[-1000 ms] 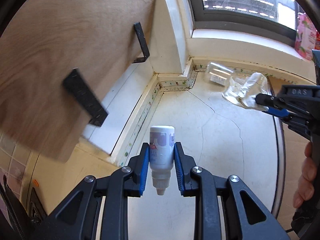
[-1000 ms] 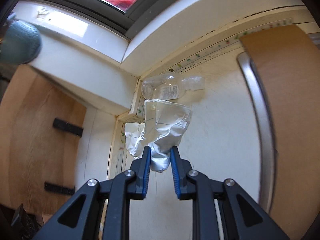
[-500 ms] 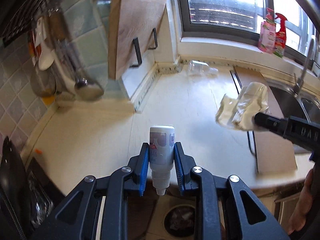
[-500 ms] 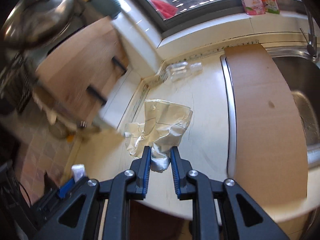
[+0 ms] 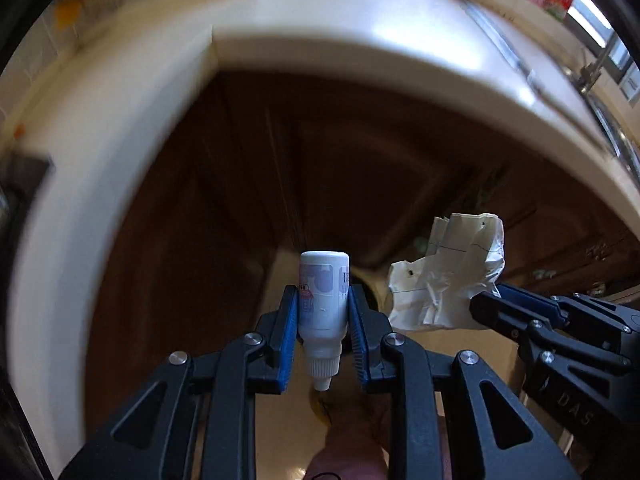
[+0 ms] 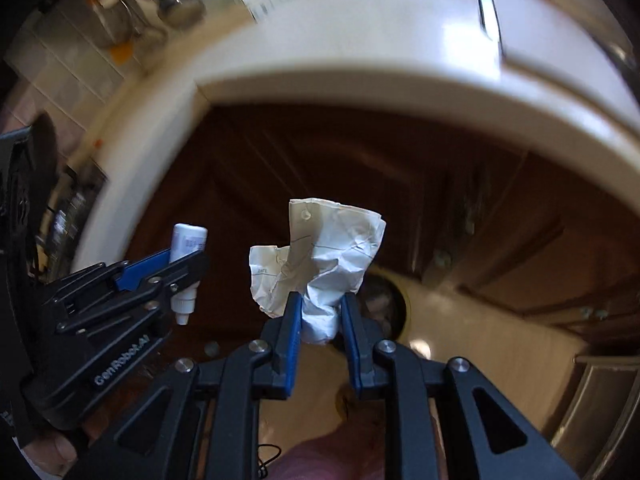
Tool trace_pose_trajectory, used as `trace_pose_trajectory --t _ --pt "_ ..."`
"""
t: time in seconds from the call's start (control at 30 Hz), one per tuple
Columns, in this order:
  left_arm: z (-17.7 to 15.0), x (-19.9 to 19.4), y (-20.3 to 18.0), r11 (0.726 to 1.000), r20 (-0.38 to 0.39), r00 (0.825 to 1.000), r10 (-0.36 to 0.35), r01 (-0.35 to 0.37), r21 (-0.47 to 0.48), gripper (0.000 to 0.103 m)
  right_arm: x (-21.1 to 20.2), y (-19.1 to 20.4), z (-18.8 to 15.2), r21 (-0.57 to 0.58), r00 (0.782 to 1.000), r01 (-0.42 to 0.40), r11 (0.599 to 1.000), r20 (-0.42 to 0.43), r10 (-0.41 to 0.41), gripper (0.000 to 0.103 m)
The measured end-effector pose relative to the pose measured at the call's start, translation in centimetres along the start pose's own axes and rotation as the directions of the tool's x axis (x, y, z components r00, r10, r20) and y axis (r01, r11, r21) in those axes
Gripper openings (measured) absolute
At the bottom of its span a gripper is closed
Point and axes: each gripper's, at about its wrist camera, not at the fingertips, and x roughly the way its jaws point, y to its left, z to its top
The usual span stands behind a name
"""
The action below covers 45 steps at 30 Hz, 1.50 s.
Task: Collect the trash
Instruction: 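Carry the bottle and tissue down toward the floor bin, then open both tools over the bin to drop bottle and tissue, then raise both tools back up over the counter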
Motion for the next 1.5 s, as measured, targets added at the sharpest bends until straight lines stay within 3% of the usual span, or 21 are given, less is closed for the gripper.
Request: trace_pose_trajectory --t 0.23,0.37,0.5,0.53,0.6,0.67,0.9,1.1,1.33,1.5 --pt "-6.3 13.4 2.1 0.995 -0.166 0.985 -0.037 0.021 -0.096 0.022 13.0 -5.4 -3.6 0.065 0.98 0.081 0.995 -0.186 -0.068 0.02" --pt "-8.0 19.5 2.9 0.986 -0.2 0.976 -0.087 0.056 -0.158 0.023 18.4 -7.0 -4.0 0.071 0.97 0.1 0.992 -0.23 -0.081 0.02" --pt "-8.6 22.8 3.6 0.973 -0.193 0.973 -0.129 0.087 -0.213 0.025 22.1 -7.7 -3.3 0.043 0.965 0.092 0.995 -0.252 -0.078 0.022" --pt "-8.6 23.5 3.8 0.972 -0.193 0.971 -0.138 0.096 -0.215 0.028 22.7 -7.8 -2.9 0.039 0.963 0.09 0.995 -0.259 -0.077 0.024" --pt "-8.2 24.3 3.9 0.973 -0.204 0.969 -0.135 0.092 -0.21 0.056 23.7 -7.4 -2.6 0.04 0.956 0.089 0.995 -0.284 -0.074 0.028" --pt "-7.6 24.8 3.8 0.978 -0.207 0.971 -0.119 0.079 -0.191 0.064 23.9 -7.5 -2.1 0.055 0.954 0.087 0.995 -0.292 -0.067 0.036" --pt "-7.5 23.1 4.4 0.981 -0.22 0.972 -0.079 0.037 -0.192 0.064 21.6 -6.9 -1.2 0.047 0.957 0.092 0.995 -0.281 -0.075 0.039" --pt "-7.0 18.5 3.8 0.987 -0.236 0.97 -0.064 0.026 -0.16 0.064 17.7 -5.8 -0.4 0.048 0.958 0.086 0.995 -0.278 -0.069 0.039" --pt "-3.8 7.1 2.1 0.994 -0.16 0.984 -0.074 0.059 -0.096 0.064 7.6 -2.5 2.0 -0.004 0.983 0.025 1.0 -0.185 -0.025 0.039" --pt "-0.4 -1.3 0.0 0.998 -0.041 0.997 -0.064 0.063 -0.01 0.07 -2.1 -0.2 4.6 -0.035 1.0 0.008 0.999 -0.019 -0.009 0.039"
